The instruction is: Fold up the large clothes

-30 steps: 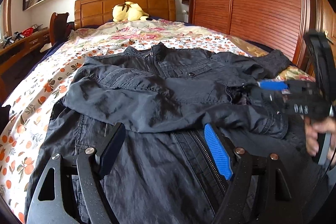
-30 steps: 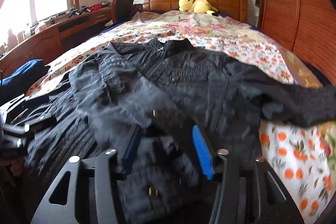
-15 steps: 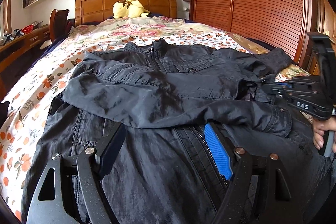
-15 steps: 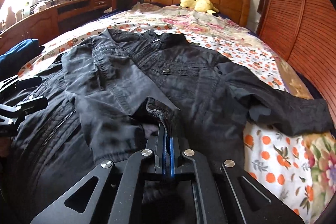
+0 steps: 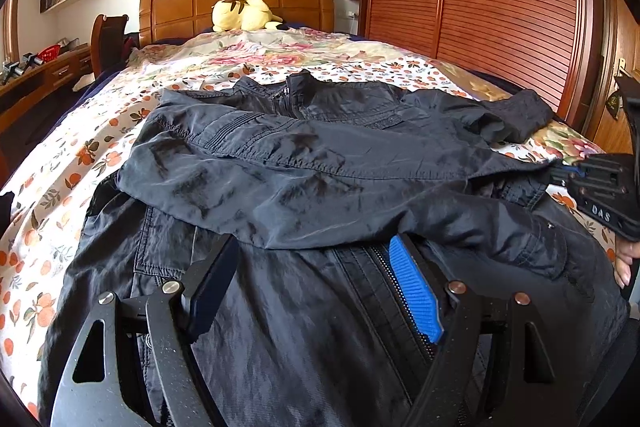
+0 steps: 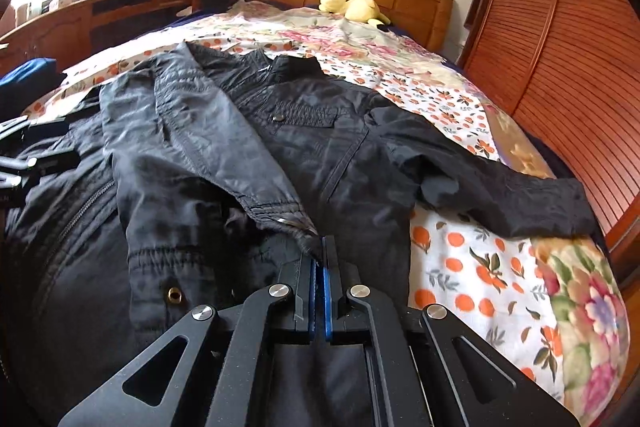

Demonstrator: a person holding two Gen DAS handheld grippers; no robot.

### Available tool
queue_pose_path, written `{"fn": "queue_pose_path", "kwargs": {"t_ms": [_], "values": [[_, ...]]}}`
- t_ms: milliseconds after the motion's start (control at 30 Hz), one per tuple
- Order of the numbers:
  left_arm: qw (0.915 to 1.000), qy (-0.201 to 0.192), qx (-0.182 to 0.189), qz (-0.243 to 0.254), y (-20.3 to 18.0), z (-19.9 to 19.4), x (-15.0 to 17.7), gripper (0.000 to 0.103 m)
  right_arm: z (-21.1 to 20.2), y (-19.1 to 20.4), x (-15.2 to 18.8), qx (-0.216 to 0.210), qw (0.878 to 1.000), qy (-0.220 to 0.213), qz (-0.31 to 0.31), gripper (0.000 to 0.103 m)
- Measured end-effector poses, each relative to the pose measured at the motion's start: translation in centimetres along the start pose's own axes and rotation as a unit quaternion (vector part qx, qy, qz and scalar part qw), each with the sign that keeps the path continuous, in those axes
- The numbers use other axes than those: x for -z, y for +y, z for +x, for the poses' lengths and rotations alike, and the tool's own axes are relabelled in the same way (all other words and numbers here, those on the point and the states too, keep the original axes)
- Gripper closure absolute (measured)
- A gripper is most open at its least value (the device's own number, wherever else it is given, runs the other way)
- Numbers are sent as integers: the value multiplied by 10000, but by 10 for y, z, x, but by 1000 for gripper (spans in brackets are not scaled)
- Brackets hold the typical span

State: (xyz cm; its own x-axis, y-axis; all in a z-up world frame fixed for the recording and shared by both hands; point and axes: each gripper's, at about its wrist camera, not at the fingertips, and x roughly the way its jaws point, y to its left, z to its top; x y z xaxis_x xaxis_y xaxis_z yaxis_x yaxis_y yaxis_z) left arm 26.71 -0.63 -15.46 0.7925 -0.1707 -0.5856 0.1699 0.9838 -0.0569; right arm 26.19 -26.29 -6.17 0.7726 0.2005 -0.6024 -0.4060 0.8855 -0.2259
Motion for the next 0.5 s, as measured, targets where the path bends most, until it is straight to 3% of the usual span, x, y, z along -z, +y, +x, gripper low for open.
{"fn": "queue_pose_path", "kwargs": {"t_ms": [100,267,367,433,500], "values": [[10000,-50,11,39,-2,-3,0,25,-11,-3,6,-126,9999,11,96,101],[9997,-165,-24,162,-9,-9,-3,25,-29,-28,22,-71,9993,150,332,91],[9994,-200,-30,267,-16,-10,-6,25,-41,-49,25,321,9979,36,556,77],[9993,-260,40,262,-22,-12,-11,25,-49,-64,25,413,9961,-76,776,59],[9990,-328,137,254,-28,-14,-15,25,-53,-77,26,443,9942,-130,970,49]]}}
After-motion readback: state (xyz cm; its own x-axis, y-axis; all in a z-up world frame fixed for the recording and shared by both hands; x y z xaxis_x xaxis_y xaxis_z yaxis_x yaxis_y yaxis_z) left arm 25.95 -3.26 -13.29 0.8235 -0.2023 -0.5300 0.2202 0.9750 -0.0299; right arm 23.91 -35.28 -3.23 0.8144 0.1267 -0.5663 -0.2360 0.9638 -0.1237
